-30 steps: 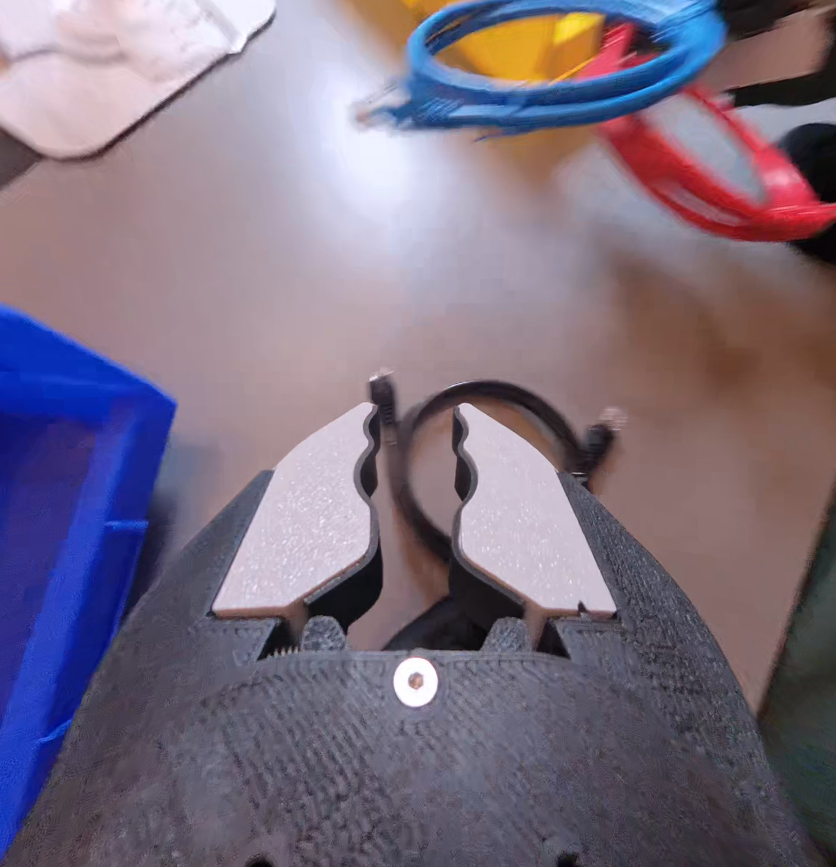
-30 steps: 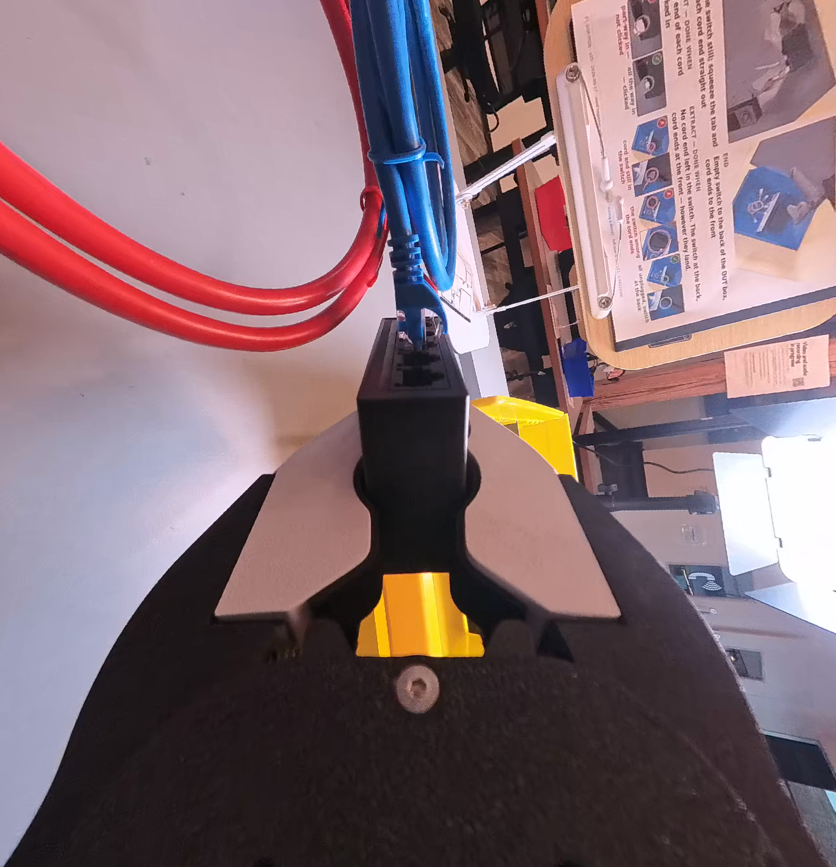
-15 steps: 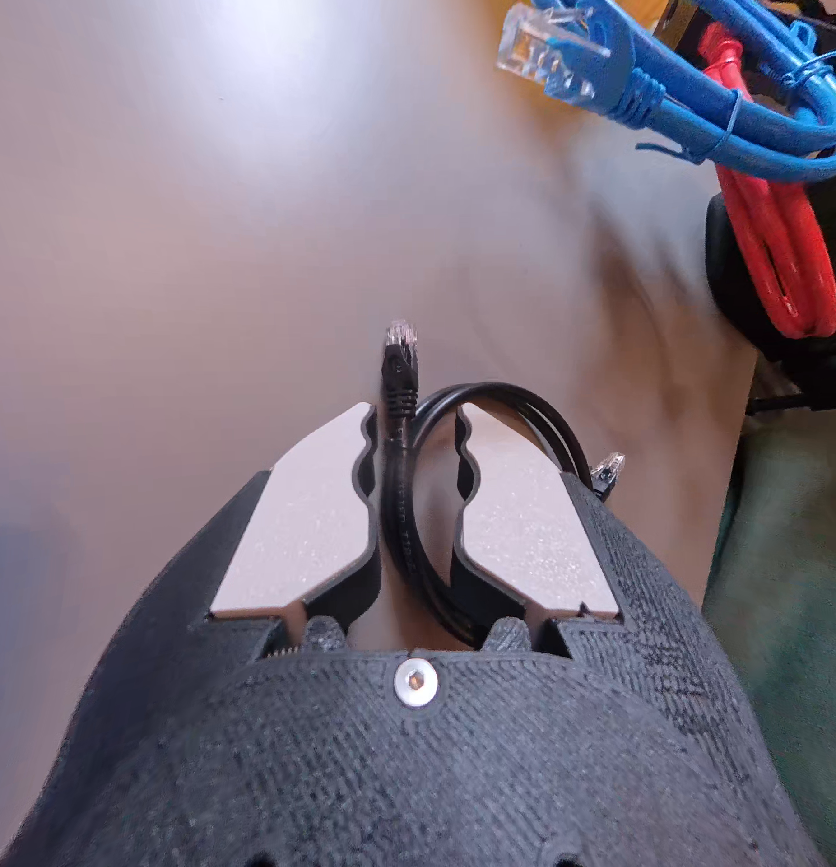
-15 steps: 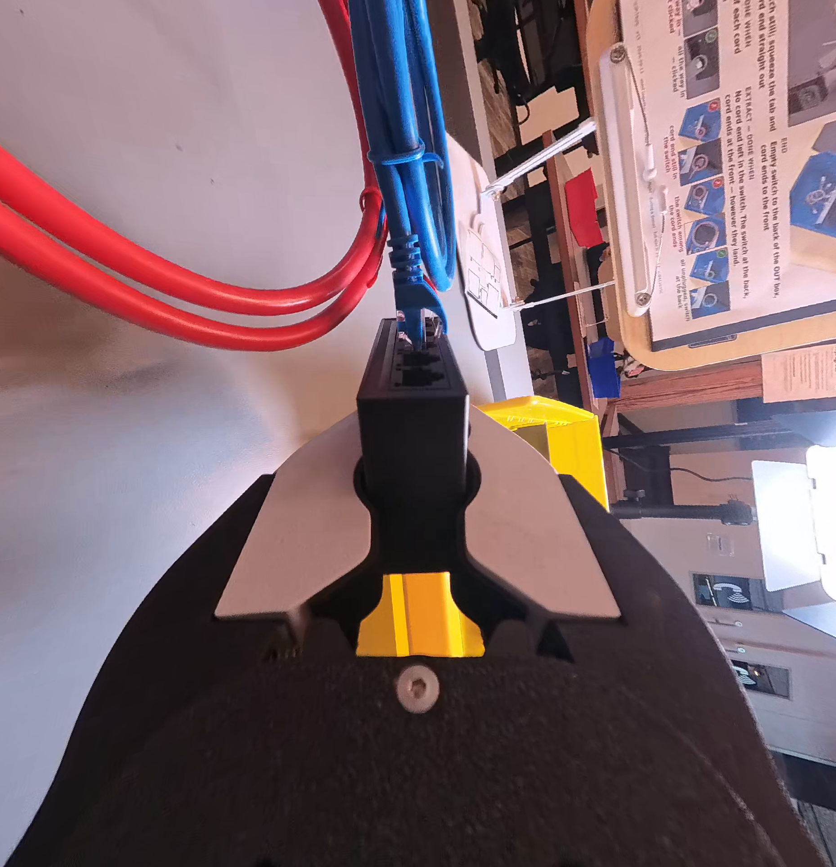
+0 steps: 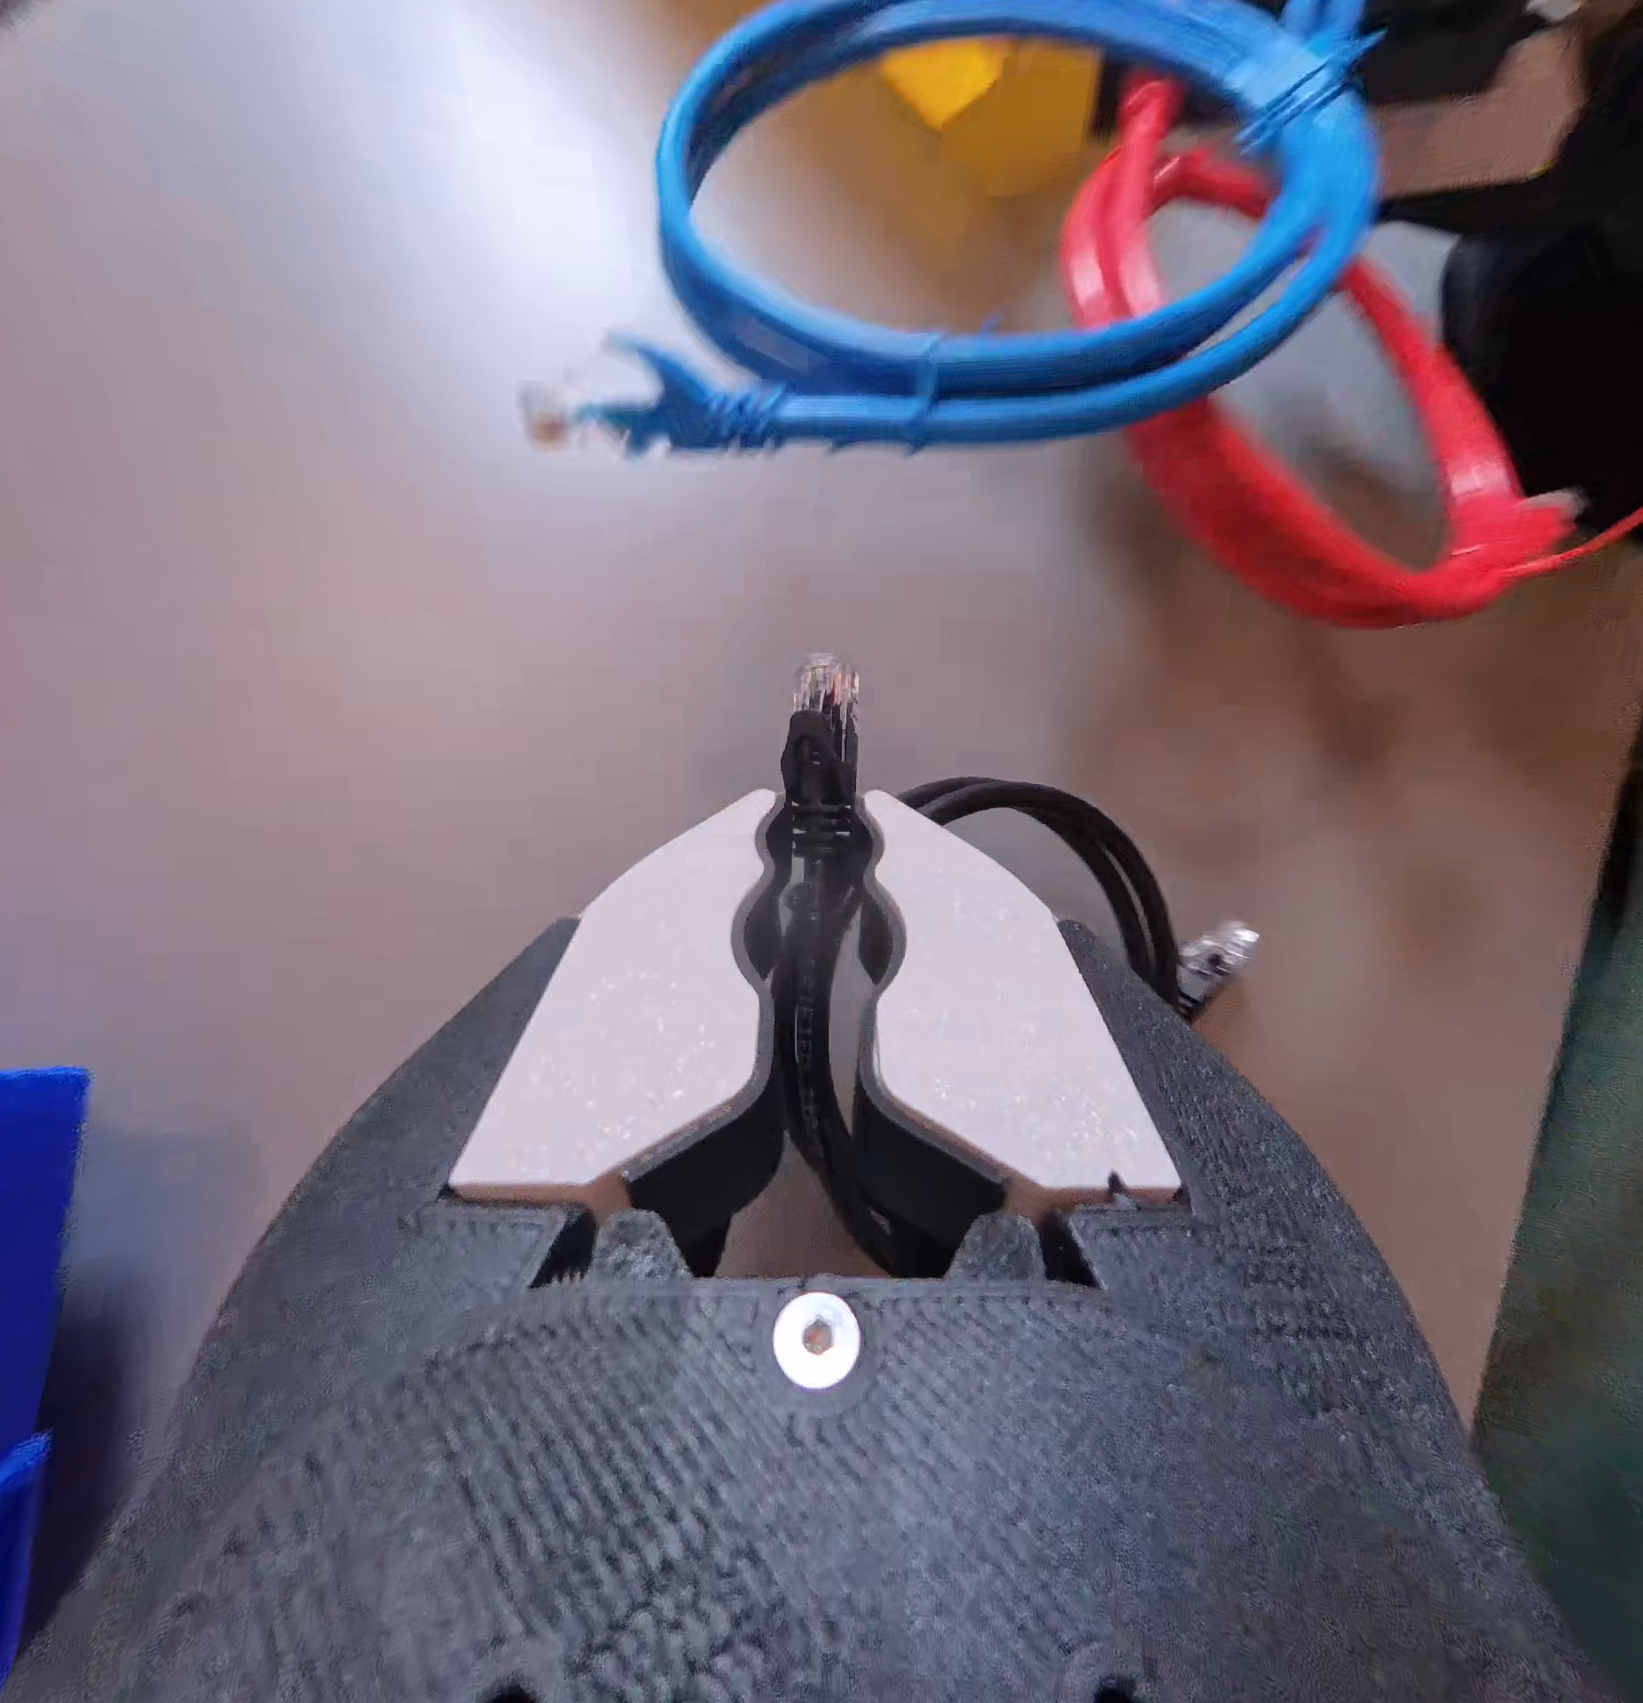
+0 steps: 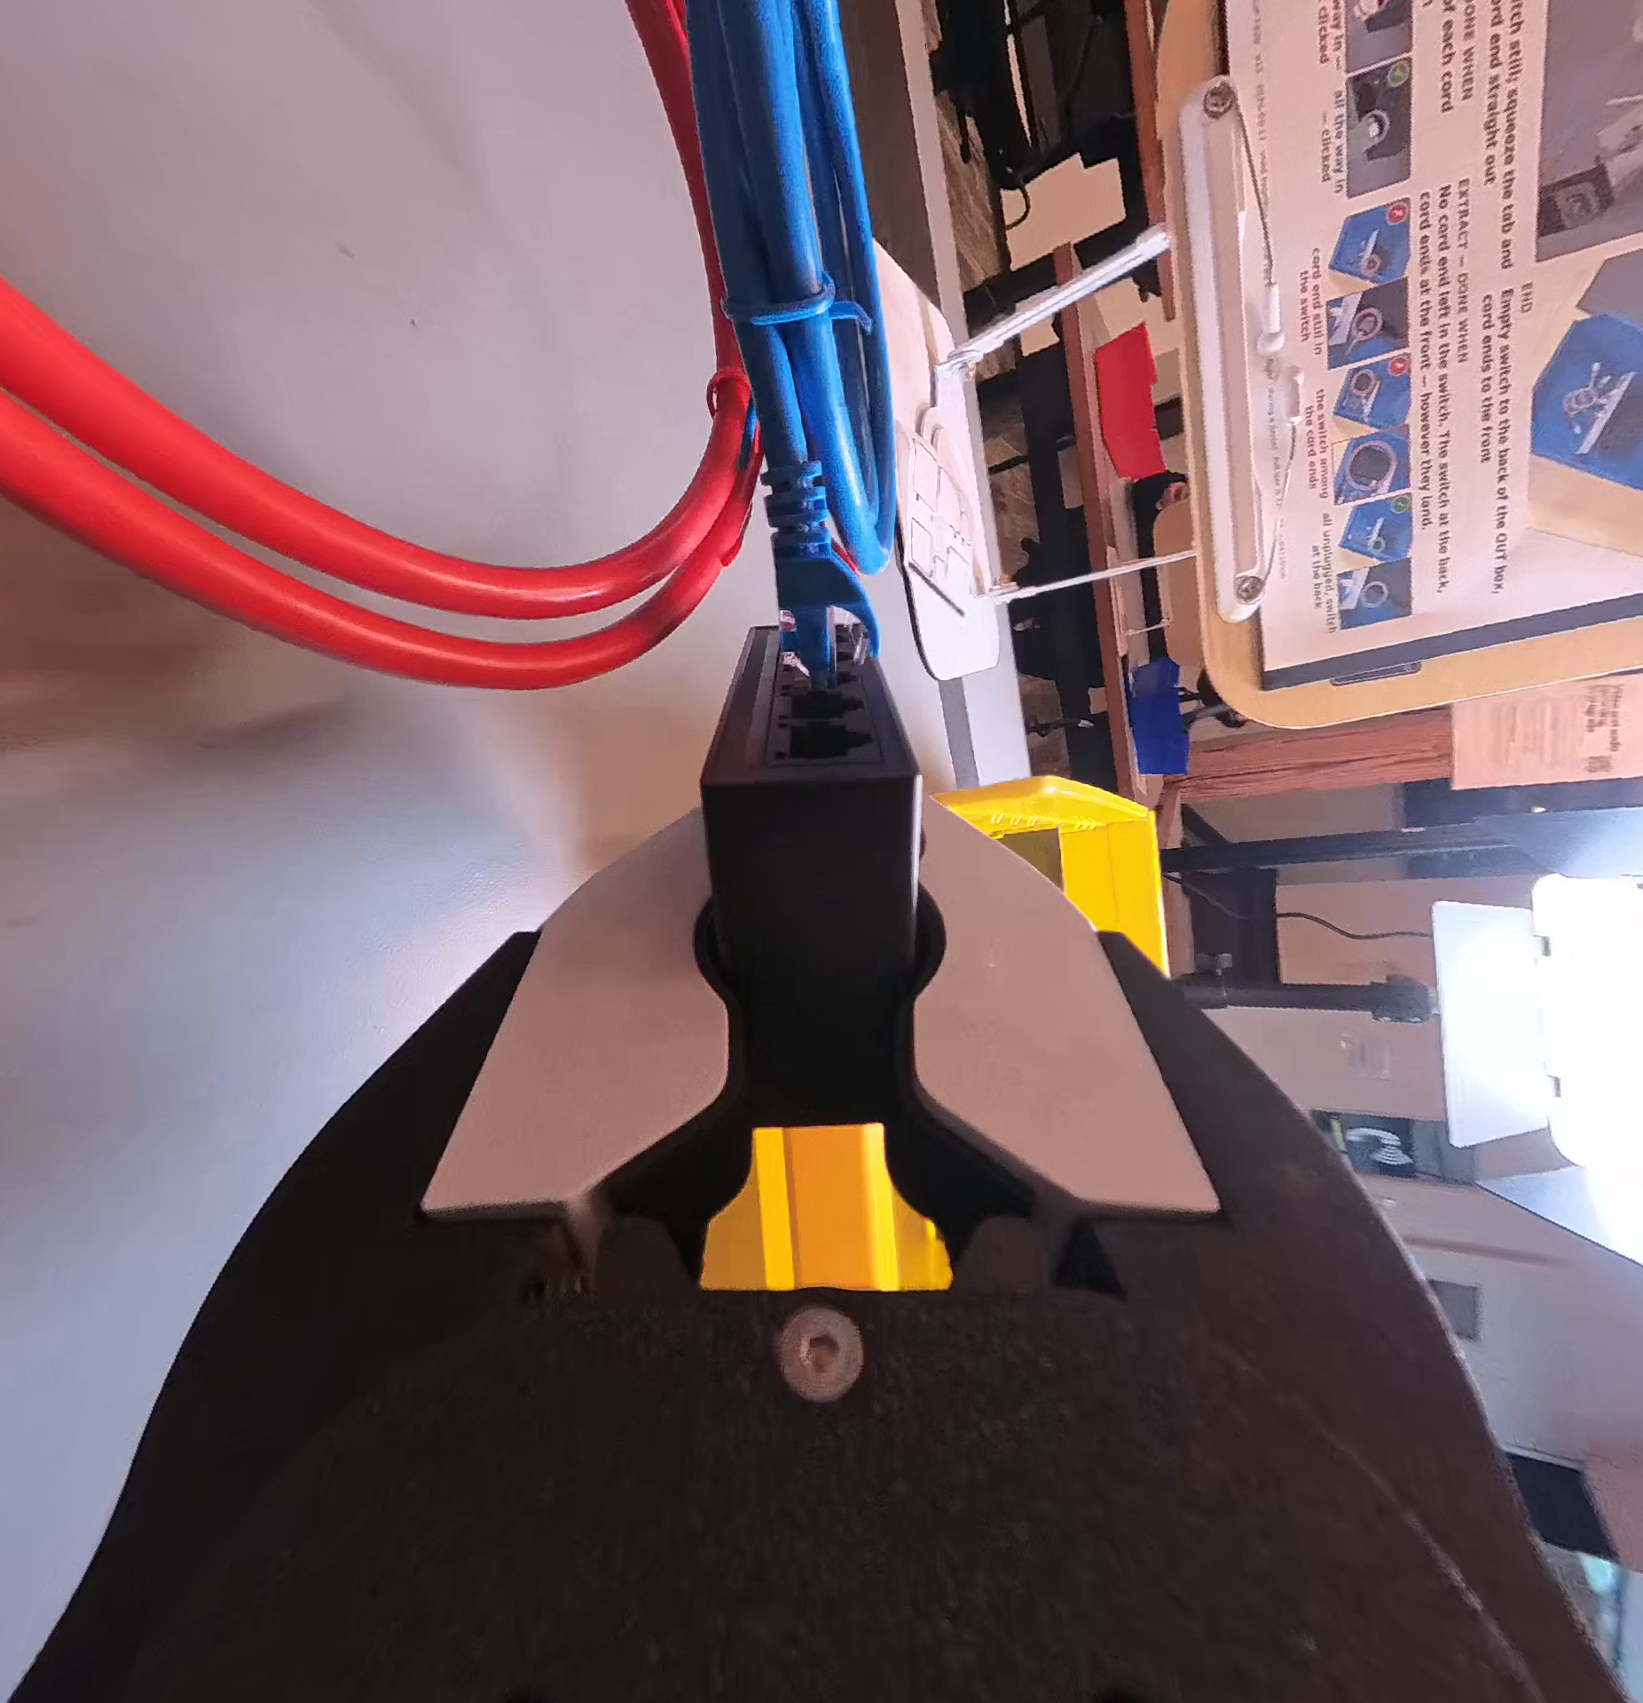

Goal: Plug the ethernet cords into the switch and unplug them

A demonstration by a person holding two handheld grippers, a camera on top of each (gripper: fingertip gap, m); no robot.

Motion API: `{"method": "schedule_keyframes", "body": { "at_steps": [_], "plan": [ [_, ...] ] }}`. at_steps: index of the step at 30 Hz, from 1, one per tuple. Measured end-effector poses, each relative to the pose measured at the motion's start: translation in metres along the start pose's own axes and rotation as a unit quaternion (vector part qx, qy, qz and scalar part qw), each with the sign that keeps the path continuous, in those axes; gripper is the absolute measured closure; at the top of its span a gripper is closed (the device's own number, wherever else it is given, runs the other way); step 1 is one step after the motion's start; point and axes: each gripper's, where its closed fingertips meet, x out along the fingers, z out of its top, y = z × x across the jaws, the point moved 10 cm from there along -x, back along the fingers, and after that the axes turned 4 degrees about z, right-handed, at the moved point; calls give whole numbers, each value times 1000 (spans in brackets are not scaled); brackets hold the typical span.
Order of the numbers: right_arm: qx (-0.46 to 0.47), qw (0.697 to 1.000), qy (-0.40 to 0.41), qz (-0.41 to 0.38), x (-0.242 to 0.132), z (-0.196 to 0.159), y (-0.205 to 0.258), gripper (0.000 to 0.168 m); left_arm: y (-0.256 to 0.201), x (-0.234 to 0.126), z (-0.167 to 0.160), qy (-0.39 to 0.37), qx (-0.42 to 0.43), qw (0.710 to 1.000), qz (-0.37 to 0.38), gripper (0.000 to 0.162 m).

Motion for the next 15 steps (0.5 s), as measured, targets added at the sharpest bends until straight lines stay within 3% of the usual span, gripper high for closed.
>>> {"method": "schedule_keyframes", "body": {
  "at_steps": [6,10,15],
  "plan": [
    [-47,998,-30,-37,-1,15,5,138,-83,-47,45,-45,115,992,-1,150],
    [-82,996,4,-25,5,25,17,138,-129,-44,63,-21,169,985,-38,150],
    [-103,995,2,1,10,34,34,138,-129,-7,77,47,178,983,-20,150]
  ]
}}
